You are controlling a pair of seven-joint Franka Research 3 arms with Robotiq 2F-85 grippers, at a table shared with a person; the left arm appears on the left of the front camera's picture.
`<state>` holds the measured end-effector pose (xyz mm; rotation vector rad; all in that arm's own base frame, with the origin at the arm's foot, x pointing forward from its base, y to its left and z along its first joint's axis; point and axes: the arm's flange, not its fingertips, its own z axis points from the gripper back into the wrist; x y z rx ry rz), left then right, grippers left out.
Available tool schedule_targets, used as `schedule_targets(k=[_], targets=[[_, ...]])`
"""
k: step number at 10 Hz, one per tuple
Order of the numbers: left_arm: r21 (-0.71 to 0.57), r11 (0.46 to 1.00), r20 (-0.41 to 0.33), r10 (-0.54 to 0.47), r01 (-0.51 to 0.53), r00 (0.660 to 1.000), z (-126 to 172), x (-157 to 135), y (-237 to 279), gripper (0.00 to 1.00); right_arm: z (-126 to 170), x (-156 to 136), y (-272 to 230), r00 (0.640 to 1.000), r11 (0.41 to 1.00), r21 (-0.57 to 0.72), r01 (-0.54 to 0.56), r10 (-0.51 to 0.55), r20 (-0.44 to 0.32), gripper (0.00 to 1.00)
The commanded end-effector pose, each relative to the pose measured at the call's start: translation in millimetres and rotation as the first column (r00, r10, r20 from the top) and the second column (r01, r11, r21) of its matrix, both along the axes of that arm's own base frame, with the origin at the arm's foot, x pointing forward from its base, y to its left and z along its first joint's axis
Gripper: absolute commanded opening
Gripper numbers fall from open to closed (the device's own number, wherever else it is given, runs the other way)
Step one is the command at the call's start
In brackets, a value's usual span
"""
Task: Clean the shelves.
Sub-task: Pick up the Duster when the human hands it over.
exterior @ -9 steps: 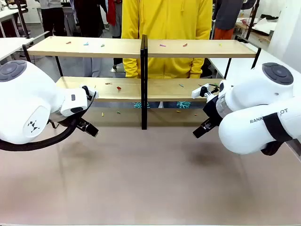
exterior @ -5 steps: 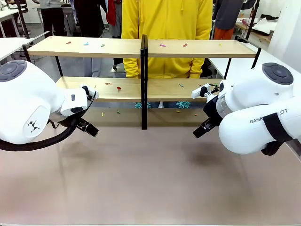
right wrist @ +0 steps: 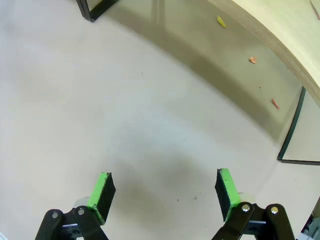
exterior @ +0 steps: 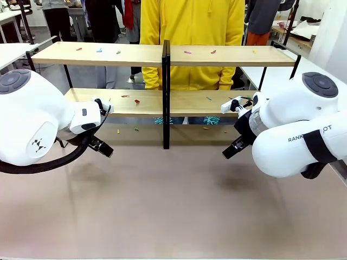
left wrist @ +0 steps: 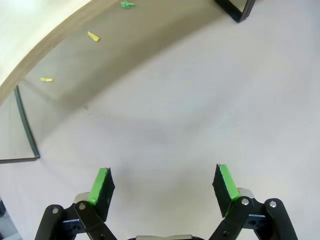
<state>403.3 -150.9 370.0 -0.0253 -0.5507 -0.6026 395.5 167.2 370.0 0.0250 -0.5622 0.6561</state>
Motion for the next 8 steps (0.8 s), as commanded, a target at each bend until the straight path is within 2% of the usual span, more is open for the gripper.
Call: schedule_targets(k=[1,5,6,8], targets=[[0.0,1.0,0.0,-0.001,0.001,1.0,0.1,-0.1,-0.1,1.0,0.2,0.0,-0.1,1.0,1.0,0.001,0.0,0.0,0.0,1.0],[0.0,1.0,0.0,0.0,0.0,1.0,0.0,0.0,0.0,1.0,0.0,0.0,0.0,1.0,1.0,0.0,0.0,0.0,0.0,1.0],[-0.06,0.996,0.037,-0.069,0.071,0.997,35.3,-27.1,20.3,1.0,33.9,-21.4,-4.7,0.999,0.998,0.051,-0.046,0.045,0.01,1.0],[-0.161,0.965,0.217,-0.17,0.207,0.961,101.2,-91.3,69.7,1.0,104.7,-73.8,-27.0,0.991,0.975,0.184,-0.125,0.115,0.062,1.0]])
